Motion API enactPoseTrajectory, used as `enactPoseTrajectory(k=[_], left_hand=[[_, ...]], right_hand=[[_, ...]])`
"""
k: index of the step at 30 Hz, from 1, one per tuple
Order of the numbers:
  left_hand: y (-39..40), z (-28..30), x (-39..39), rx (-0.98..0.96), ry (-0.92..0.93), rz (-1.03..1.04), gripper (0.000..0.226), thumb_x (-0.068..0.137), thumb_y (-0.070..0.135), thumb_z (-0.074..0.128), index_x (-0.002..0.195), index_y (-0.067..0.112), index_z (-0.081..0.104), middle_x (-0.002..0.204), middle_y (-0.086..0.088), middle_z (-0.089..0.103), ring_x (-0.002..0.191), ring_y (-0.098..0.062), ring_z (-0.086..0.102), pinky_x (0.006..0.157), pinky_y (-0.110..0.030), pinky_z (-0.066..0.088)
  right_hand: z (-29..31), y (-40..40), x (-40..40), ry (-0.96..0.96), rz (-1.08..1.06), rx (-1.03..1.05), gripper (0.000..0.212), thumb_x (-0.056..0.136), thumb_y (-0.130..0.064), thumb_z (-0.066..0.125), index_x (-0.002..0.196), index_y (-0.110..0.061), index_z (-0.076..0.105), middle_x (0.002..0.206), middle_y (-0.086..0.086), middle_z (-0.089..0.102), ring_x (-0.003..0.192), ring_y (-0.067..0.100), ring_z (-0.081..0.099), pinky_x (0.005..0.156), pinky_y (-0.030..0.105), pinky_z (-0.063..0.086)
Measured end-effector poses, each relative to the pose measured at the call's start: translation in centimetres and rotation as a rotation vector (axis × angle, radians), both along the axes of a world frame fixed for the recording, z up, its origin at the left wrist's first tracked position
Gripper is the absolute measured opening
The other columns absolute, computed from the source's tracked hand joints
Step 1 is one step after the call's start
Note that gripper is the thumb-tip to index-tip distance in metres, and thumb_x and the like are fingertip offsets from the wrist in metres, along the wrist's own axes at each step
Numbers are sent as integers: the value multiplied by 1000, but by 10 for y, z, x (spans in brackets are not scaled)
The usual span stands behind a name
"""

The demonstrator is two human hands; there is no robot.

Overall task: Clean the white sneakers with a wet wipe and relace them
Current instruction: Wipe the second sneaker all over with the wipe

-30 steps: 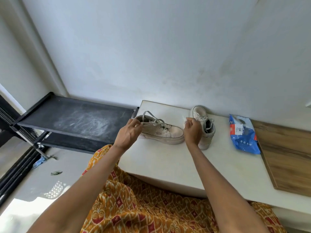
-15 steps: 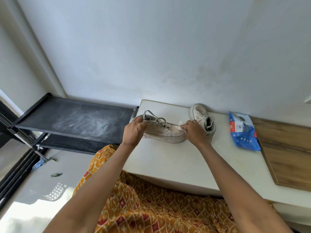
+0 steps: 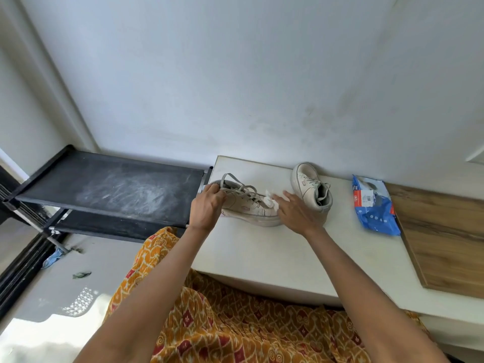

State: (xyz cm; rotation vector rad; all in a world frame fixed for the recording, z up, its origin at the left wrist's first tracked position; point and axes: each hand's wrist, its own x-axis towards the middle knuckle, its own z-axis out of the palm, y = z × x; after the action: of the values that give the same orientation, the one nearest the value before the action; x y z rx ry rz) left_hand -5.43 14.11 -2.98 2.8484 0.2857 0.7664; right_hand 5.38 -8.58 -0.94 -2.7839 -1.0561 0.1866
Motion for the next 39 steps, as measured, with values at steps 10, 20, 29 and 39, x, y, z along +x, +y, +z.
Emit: enactPoseTrajectory(k=[10,20,29,39], left_hand=[[-4,4,-2,-9,0,-11,16,74,6,73,65,11,61,76,-1,58,74,-23,59,37,-20,24],[-6,9,-2,-19,-21,-26,16,71,5,75,64,9,61,74,-3,58,71,-25,59,37,-19,25],[-9,9,-2,-27,-24,-19,17,70,4,76,64,9,61,72,-3,57,71,-25,59,35,-20,30],[-11,12,-3,-26,-34,-25,18,67,0,78,66,11,64,77,-2,63,69,-25,60,33,-21,31]], right_hand=[[3,3,-4,64,-78,-216,51,101,-46,17,147,-27,26,155,-10,21,146,20,1,117,45,2],[10,-10,1,-21,2,-234,48,101,-43,20,147,-26,27,152,-9,30,146,19,5,118,45,2],[-10,3,-2,9,16,-47,41,96,-41,44,133,-24,51,143,-6,45,142,20,19,113,39,14],[20,4,-1,727,-453,923,25,92,-28,58,78,-8,64,73,-1,54,65,8,47,56,17,36]])
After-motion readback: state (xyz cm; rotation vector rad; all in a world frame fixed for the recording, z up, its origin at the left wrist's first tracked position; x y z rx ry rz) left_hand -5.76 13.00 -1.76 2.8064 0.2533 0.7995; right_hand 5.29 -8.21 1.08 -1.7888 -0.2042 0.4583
